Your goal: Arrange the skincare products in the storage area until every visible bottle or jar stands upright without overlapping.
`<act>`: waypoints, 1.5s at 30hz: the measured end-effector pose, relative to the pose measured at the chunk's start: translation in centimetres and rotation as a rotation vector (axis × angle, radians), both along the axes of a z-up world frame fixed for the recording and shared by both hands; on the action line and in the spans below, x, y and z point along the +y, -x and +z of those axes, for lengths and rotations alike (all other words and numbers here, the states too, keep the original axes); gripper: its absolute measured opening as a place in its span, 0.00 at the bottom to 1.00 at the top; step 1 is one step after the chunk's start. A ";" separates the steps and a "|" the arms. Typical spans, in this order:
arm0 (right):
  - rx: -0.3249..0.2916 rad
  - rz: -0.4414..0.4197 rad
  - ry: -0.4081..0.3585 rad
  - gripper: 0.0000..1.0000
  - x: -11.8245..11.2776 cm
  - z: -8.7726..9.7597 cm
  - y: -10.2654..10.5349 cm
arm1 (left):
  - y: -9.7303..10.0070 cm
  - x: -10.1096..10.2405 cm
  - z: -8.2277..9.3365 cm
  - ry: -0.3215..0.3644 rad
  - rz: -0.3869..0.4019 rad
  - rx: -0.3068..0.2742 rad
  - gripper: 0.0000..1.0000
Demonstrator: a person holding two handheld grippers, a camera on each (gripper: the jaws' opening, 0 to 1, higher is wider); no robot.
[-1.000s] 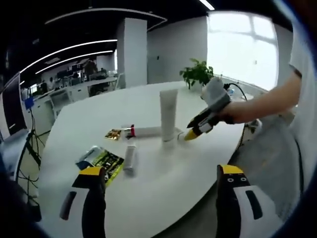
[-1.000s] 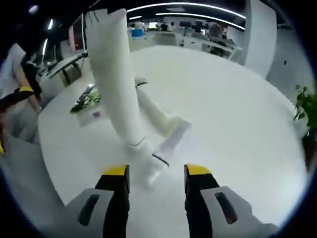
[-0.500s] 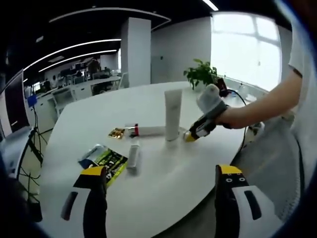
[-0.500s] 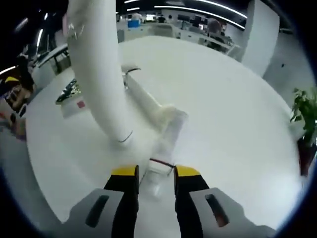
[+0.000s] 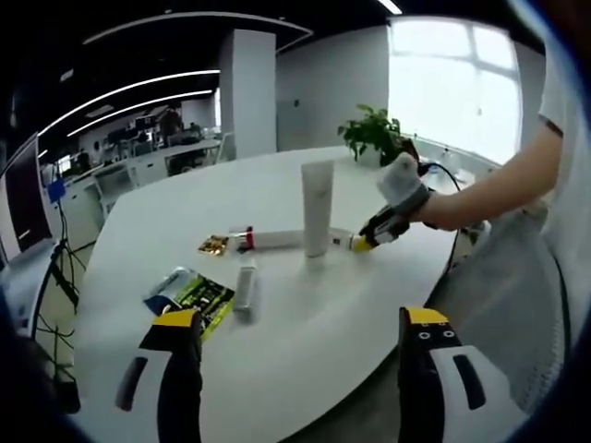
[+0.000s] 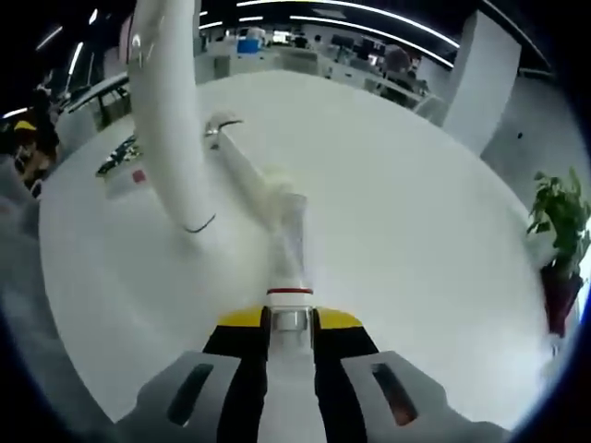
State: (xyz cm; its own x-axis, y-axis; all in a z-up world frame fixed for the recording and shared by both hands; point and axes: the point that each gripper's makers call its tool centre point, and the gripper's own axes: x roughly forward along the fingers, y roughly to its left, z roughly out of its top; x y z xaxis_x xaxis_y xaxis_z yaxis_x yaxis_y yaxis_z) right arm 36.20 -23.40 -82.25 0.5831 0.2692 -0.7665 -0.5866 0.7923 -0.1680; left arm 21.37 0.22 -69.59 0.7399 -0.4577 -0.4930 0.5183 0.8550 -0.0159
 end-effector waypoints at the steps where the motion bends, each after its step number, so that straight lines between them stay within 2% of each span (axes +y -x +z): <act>1: 0.003 0.002 -0.002 0.18 -0.1 0.0 0.2 | 0.0 0.0 0.0 -0.001 0.000 0.000 0.81; 9: -0.003 -0.015 -0.068 0.17 -1.5 1.9 1.4 | 0.0 -0.2 -0.1 -0.006 -0.014 -0.001 0.81; 15: 0.003 -0.029 -0.103 0.17 -2.7 3.1 3.7 | 0.2 -0.6 -0.1 -0.016 -0.038 -0.006 0.81; 17: 0.006 -0.026 -0.103 0.17 -3.1 3.1 3.8 | 0.3 -0.8 0.0 -0.016 -0.046 -0.008 0.81; 21: 0.017 -0.023 -0.118 0.17 -3.2 3.4 4.8 | 0.4 -1.0 0.0 -0.017 -0.058 -0.012 0.81; 24: 0.017 -0.011 -0.130 0.17 -3.2 4.3 5.1 | 0.4 -1.0 0.1 -0.016 -0.065 -0.018 0.81; 34: 0.007 0.076 -0.141 0.17 -2.6 6.7 7.0 | 0.4 -1.9 0.8 -0.009 -0.098 -0.035 0.80; 41: 0.011 0.193 -0.135 0.17 -1.1 7.8 9.2 | -0.1 -4.1 2.3 -0.003 -0.179 -0.064 0.80; 45: 0.015 0.274 -0.139 0.17 0.2 9.3 10.6 | -0.3 -5.8 3.3 -0.003 -0.240 -0.080 0.79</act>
